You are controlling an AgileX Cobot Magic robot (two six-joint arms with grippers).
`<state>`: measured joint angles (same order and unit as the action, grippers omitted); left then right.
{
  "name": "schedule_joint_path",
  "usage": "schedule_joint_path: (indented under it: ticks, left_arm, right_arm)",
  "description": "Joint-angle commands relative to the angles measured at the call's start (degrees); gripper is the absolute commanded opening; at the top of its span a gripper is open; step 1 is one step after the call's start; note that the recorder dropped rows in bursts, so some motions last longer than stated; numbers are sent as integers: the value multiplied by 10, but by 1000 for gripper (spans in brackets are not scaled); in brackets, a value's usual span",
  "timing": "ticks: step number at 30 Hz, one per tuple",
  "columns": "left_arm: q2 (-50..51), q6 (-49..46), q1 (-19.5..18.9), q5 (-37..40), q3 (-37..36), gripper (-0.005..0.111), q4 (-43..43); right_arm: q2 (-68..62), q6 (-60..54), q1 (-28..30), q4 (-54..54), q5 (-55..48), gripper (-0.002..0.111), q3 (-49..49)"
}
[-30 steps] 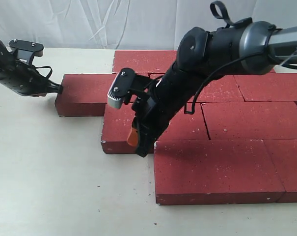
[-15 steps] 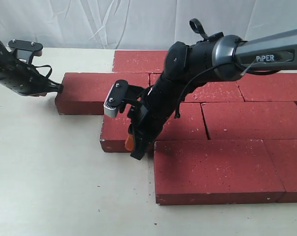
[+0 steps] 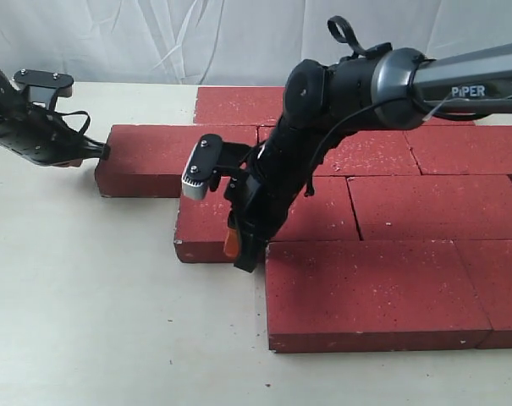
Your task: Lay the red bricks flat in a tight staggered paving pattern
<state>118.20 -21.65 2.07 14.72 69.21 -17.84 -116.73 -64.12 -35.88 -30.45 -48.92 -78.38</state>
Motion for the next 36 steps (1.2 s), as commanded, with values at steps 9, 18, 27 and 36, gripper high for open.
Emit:
schedule_joint_path:
  ticks: [9, 18, 27, 36]
  left_arm:
    - [-5, 1, 32, 2, 0, 0, -6]
    - [-5, 1, 33, 13, 0, 0, -6]
    - [-5, -15, 33, 18, 0, 0, -8]
    - [-5, -28, 49, 17, 0, 0, -8]
  right_arm:
    - [87, 209, 47, 125, 3, -1, -2]
    - [91, 239, 110, 113, 34, -1, 6]
    - [90, 239, 112, 107, 47, -1, 6]
    - [90, 239, 112, 105, 49, -1, 6]
